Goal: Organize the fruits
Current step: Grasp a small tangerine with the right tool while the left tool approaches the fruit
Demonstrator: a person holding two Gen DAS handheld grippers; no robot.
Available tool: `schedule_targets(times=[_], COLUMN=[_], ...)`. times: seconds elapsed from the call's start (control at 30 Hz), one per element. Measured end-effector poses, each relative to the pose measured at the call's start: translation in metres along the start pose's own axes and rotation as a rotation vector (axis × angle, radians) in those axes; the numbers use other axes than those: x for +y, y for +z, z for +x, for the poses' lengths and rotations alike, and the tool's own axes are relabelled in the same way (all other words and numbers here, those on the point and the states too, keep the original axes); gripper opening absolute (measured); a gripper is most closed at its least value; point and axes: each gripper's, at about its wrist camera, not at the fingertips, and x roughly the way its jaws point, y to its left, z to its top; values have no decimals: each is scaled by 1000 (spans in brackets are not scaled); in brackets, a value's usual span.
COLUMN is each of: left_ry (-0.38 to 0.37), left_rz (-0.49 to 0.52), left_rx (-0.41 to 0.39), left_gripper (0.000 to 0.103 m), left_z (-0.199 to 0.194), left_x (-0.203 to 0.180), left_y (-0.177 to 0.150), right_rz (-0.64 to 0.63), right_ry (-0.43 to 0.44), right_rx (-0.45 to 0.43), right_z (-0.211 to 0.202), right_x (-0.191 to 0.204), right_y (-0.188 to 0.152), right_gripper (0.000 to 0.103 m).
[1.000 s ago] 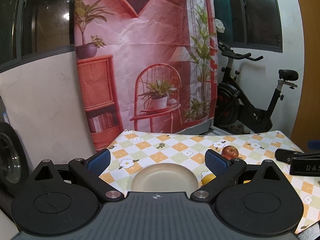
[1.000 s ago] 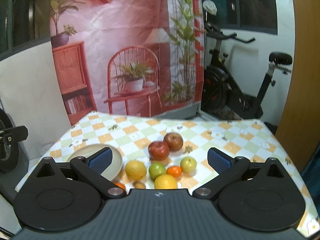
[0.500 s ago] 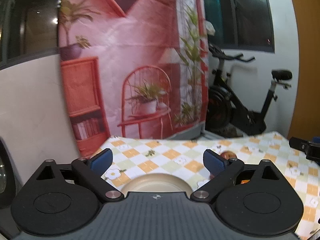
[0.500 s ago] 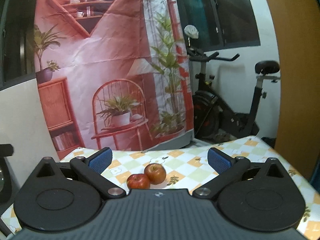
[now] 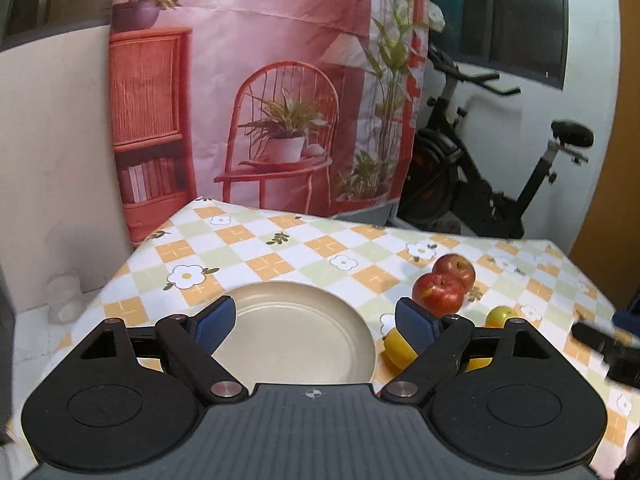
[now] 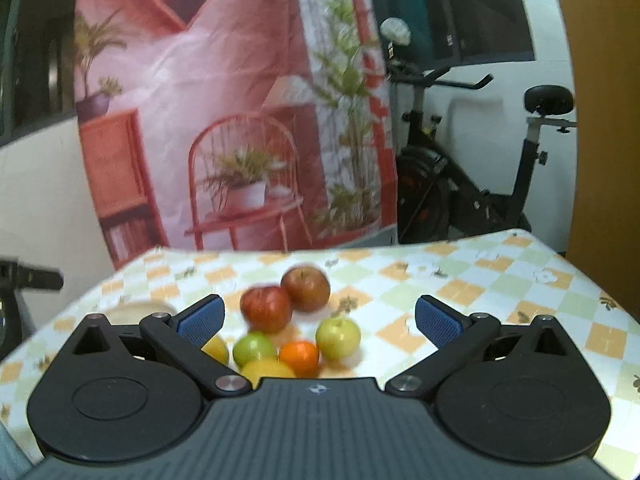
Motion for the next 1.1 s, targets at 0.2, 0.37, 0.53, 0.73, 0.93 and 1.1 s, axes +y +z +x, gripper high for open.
schedule_targets(times=[0.2,0.37,0.53,0.73,0.93,1.1], left_ry=[23,53,33,17,-21,-20], left_rz=[18,46,35,23,68,75], left_rx=[19,54,72,123,104,106], left_gripper=[89,89,89,89,89,89], left_z=[4,5,4,11,7,9], left_x=[-9,-15,-11,-7,-13,-14], left_y=[-8,-15,-14,-16,-18,-20], right_rz=[-58,-93,-52,-56,-53,-51], right_ry=[43,45,45,115,137,143], right_rx=[86,127,171,233,279,285], right_z=[10,14,20,20,27,31], right_x=[10,14,7,7,8,3], right_y=[-19,-28,-29,-34,-43,-49], right_gripper=[103,103,101,96,90,90])
